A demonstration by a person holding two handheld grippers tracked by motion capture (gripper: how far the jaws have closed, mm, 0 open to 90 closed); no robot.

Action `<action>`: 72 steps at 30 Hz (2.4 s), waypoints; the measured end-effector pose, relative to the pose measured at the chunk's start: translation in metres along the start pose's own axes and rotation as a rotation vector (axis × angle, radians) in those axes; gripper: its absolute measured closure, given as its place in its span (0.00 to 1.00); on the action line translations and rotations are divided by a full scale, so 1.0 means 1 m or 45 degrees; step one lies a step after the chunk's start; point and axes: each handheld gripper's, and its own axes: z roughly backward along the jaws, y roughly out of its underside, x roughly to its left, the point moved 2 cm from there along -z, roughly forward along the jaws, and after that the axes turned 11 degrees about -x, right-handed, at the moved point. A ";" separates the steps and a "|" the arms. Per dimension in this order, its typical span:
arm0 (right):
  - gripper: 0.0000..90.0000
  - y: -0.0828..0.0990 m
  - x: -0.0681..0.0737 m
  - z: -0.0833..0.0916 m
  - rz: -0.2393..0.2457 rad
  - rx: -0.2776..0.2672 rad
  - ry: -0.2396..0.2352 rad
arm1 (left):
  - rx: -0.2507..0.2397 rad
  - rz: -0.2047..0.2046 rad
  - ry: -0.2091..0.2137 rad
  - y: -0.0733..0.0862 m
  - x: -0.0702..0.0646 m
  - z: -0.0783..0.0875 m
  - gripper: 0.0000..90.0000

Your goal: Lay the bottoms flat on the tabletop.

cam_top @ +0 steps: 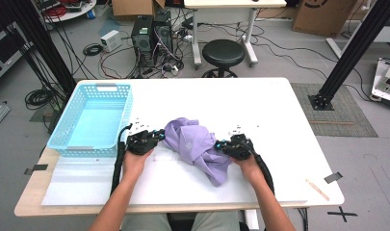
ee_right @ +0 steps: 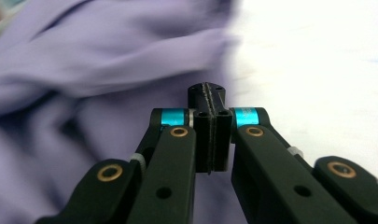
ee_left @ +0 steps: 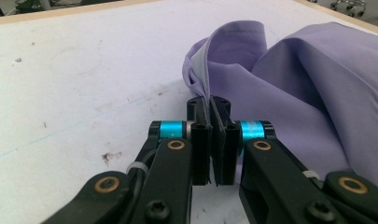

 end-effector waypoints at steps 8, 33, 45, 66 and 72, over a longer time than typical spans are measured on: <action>0.52 -0.001 0.007 -0.005 -0.048 -0.040 -0.053 | -0.009 -0.002 0.023 0.001 -0.002 0.005 0.93; 0.95 -0.034 0.011 -0.003 0.358 0.058 0.149 | 0.090 0.028 0.030 -0.006 -0.001 -0.027 0.95; 0.94 -0.062 -0.051 -0.006 0.322 0.064 0.535 | 0.074 0.032 0.057 0.008 -0.007 0.013 0.95; 0.52 -0.021 0.011 0.006 0.103 -0.015 0.147 | -0.061 0.069 0.057 -0.009 -0.001 0.001 0.57; 0.94 -0.012 0.027 -0.023 0.213 0.199 0.128 | -0.070 0.074 0.055 -0.018 0.003 -0.002 0.57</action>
